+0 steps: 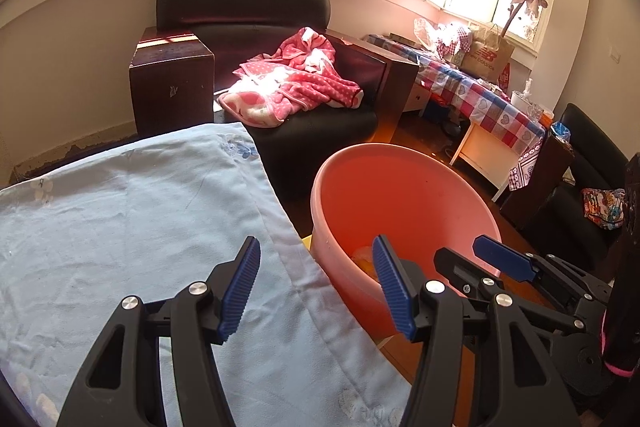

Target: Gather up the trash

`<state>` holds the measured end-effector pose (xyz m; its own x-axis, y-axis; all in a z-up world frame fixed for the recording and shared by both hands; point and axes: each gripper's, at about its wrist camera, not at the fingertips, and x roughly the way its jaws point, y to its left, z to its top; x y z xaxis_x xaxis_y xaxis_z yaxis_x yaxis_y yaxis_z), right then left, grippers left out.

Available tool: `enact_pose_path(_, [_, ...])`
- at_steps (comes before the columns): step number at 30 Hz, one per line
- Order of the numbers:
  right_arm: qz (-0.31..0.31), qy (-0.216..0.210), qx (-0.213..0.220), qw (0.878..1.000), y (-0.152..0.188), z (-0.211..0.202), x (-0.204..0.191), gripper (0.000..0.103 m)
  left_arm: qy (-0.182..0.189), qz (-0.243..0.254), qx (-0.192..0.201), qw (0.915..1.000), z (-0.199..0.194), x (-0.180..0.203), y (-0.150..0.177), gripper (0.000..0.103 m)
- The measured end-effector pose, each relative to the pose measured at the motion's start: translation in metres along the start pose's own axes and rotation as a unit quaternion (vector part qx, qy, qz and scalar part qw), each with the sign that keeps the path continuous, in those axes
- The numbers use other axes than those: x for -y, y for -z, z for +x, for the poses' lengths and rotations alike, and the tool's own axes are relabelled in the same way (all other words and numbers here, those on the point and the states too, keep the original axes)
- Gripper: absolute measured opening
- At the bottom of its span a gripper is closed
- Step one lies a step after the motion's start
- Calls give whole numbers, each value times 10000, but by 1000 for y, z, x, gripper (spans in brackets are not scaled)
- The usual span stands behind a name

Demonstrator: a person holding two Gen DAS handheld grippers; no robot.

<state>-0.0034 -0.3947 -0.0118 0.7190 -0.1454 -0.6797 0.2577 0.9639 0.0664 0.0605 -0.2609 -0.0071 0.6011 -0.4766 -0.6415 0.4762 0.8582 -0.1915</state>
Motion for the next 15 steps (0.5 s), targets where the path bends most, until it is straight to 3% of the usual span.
enact_pose_path(4, [-180,-34,34,9998,6,-6,-15,53,-59,10,132,9999,-17,-3,6,68])
enact_pose_path(15, [-485,-172,191,9985,21,-24,-47,54,-370,-47,496,9981,-62,-13,24,68])
